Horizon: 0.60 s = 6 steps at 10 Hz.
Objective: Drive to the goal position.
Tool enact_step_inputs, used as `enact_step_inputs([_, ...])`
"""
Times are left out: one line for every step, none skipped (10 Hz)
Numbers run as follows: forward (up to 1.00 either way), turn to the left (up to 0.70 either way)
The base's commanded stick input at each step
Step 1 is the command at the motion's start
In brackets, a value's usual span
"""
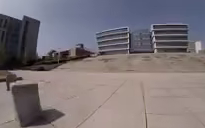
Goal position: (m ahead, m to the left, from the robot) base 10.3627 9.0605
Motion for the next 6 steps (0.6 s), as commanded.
enact_step_inputs([0.70,0.00])
enact_step_inputs([0.70,0.00])
enact_step_inputs([0.70,0.00])
enact_step_inputs([0.70,0.00])
enact_step_inputs([0.70,0.00])
enact_step_inputs([0.70,0.00])
